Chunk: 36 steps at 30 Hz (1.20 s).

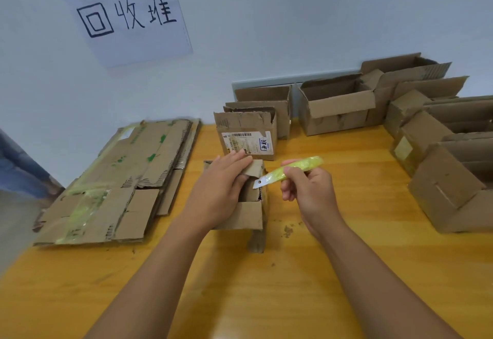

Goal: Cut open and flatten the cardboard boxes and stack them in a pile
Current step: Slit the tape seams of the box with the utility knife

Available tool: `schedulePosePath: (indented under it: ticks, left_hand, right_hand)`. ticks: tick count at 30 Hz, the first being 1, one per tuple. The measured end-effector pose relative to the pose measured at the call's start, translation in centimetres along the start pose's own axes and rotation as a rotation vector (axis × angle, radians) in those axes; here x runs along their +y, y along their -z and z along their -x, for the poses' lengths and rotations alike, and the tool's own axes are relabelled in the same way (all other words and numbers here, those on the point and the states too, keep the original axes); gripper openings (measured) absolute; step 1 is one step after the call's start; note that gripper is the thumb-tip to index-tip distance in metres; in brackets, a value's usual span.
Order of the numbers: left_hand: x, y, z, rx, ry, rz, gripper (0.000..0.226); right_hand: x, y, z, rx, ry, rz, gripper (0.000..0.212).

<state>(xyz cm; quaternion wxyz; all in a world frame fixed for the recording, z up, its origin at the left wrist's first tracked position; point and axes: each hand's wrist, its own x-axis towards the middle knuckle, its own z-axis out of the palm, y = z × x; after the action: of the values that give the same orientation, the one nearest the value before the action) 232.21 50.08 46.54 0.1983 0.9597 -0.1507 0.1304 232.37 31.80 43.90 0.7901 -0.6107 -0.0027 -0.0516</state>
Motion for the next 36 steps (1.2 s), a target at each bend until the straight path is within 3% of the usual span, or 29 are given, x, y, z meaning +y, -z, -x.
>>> schedulePosePath:
  ticks: [9, 15, 19, 24, 28, 33, 36]
  left_hand:
    - [0.1, 0.0, 0.2, 0.008, 0.003, -0.013, 0.043]
    - [0.1, 0.0, 0.3, 0.015, -0.003, -0.015, 0.042]
    - [0.2, -0.1, 0.2, 0.029, 0.012, -0.024, 0.042]
    - [0.3, -0.1, 0.3, 0.049, -0.002, -0.028, 0.041]
    - [0.3, -0.1, 0.4, 0.078, 0.021, 0.014, 0.039]
    - [0.3, 0.0, 0.2, 0.075, 0.012, 0.004, 0.038]
    - [0.0, -0.3, 0.3, 0.1, 0.009, -0.034, 0.04]
  right_hand:
    - [-0.4, -0.7, -0.4, 0.074, 0.014, 0.003, 0.013]
    - [-0.3, -0.4, -0.5, 0.017, -0.01, 0.013, 0.013]
    - [-0.3, -0.5, -0.5, 0.092, 0.005, -0.007, 0.012]
    - [-0.2, -0.6, -0.4, -0.001, -0.013, 0.012, 0.012]
    - [-0.4, -0.2, -0.9, 0.14, 0.0, -0.027, 0.013]
    - [-0.2, -0.3, -0.7, 0.091, 0.008, -0.04, 0.013]
    - [-0.6, 0.3, -1.2, 0.223, 0.002, -0.19, 0.012]
